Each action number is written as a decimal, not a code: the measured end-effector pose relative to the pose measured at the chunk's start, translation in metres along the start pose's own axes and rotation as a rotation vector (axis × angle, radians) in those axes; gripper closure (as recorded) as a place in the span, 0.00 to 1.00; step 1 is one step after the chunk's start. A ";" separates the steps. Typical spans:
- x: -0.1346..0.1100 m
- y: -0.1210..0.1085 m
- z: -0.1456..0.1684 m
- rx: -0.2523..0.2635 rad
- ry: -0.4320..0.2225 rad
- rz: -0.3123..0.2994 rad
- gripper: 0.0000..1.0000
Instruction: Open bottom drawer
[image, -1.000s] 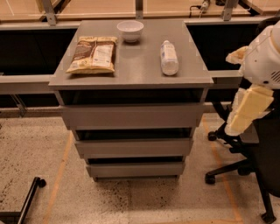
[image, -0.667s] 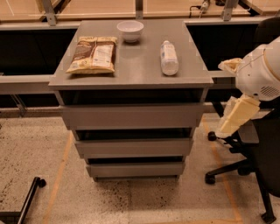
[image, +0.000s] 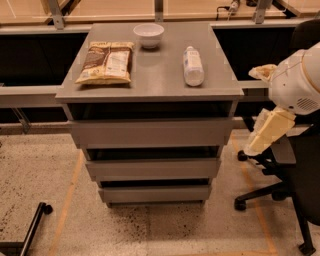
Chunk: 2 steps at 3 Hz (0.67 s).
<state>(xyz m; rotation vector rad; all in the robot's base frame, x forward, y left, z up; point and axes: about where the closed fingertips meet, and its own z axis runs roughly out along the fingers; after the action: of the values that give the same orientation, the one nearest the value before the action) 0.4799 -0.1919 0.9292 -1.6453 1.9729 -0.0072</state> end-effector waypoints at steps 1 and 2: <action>0.003 0.011 0.024 -0.014 -0.020 0.032 0.00; 0.018 0.025 0.078 -0.028 -0.029 0.071 0.00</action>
Offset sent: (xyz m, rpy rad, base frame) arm 0.0254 0.0240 -0.1581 0.0926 0.0655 -0.0768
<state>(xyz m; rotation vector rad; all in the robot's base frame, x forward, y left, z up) 0.4886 -0.1756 0.8474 -1.5829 2.0170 0.0714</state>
